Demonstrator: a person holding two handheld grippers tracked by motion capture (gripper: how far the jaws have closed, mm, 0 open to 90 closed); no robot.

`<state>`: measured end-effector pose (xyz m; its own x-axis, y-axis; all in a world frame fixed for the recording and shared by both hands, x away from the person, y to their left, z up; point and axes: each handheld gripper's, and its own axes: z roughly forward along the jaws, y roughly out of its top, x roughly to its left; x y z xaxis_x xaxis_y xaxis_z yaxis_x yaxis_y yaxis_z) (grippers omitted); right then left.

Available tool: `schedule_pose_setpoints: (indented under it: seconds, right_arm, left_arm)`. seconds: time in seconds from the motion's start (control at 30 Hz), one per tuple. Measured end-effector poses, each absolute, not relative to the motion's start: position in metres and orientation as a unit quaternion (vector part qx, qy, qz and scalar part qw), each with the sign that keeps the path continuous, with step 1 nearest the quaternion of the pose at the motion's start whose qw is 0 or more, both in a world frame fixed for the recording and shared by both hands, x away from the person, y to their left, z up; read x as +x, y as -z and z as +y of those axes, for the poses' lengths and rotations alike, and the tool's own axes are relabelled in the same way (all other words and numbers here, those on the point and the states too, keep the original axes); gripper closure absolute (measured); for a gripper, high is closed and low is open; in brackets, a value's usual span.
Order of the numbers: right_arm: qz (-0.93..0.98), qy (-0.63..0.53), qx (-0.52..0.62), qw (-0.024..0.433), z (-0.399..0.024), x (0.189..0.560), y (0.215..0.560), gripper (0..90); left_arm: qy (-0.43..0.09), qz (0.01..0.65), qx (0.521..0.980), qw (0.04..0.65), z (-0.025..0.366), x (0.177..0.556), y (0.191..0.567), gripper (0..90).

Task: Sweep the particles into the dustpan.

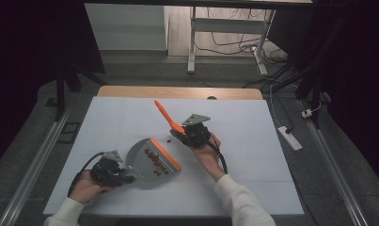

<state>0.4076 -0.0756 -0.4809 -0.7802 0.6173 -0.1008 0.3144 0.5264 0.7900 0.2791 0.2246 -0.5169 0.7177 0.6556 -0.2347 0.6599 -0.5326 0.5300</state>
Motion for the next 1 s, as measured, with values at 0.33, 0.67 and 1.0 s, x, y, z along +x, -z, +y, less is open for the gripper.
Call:
schedule_pose_setpoints:
  seconds: [0.33, 0.67, 1.0]
  right_arm:
    - [0.87, -0.382, 0.259, 0.175, -0.061, 0.413, 0.492, 69.4]
    - [0.88, -0.378, 0.239, 0.16, -0.057, 0.404, 0.492, 69.2]
    - [0.867, -0.432, 0.237, 0.077, -0.059, 0.39, 0.477, 69.4]
  left_arm:
    - [0.0, 0.373, 0.877, 0.303, 0.224, 0.28, 0.518, 61.6]
    - [0.001, 0.372, 0.877, 0.305, 0.222, 0.281, 0.518, 61.6]
    - [0.002, 0.37, 0.878, 0.304, 0.222, 0.281, 0.519, 61.6]
